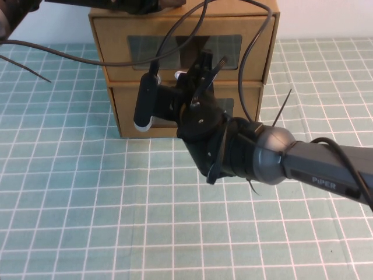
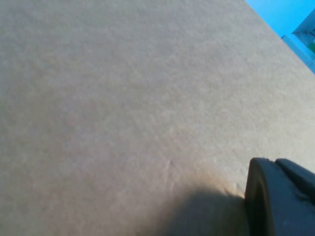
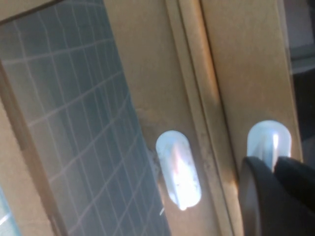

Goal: Open the shoe box
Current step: 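Pull the top drawer of the cardboard box fully open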

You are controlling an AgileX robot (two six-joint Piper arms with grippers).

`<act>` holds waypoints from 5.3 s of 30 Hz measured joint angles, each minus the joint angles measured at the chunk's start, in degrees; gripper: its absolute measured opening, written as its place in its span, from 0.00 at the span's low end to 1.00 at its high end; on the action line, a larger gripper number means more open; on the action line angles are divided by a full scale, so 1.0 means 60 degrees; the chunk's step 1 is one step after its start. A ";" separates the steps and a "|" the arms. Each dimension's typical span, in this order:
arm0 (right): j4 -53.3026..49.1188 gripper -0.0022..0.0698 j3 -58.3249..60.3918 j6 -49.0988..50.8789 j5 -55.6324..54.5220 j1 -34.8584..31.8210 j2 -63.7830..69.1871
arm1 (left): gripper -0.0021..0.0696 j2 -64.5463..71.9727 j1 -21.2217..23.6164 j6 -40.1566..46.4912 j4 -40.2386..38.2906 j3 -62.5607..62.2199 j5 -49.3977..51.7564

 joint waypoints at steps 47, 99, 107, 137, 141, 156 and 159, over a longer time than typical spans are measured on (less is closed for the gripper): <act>0.2559 0.17 0.4470 0.0228 0.1387 0.2782 -0.3129 | 0.02 -0.0058 0.0000 -0.0154 0.0038 0.0000 0.0566; 0.9856 0.01 0.5552 -0.5101 0.3845 0.2793 -1.2420 | 0.02 -1.0521 0.0070 -0.0204 0.2685 0.7318 0.1842; 1.0172 0.01 0.5552 -0.5101 0.3845 0.2793 -1.2443 | 0.02 -1.3794 0.0070 -0.0204 0.2267 1.0785 -0.1455; 1.0554 0.01 0.5552 -0.5101 0.3860 0.2793 -1.2443 | 0.02 -1.6207 0.0203 -0.0798 0.4633 1.4089 -0.4255; 1.0614 0.01 0.5552 -0.5101 0.3860 0.2793 -1.2443 | 0.02 -1.7391 0.0981 -0.2488 0.5999 1.5752 -0.4872; 1.0937 0.01 0.5552 -0.5101 0.3882 0.2793 -1.2443 | 0.02 -1.9062 0.1818 -0.3633 0.7050 1.9308 -0.5230; 1.0937 0.01 0.5552 -0.5101 0.3882 0.2793 -1.2443 | 0.02 -1.9062 0.1782 -0.3649 0.7070 1.9308 -0.4802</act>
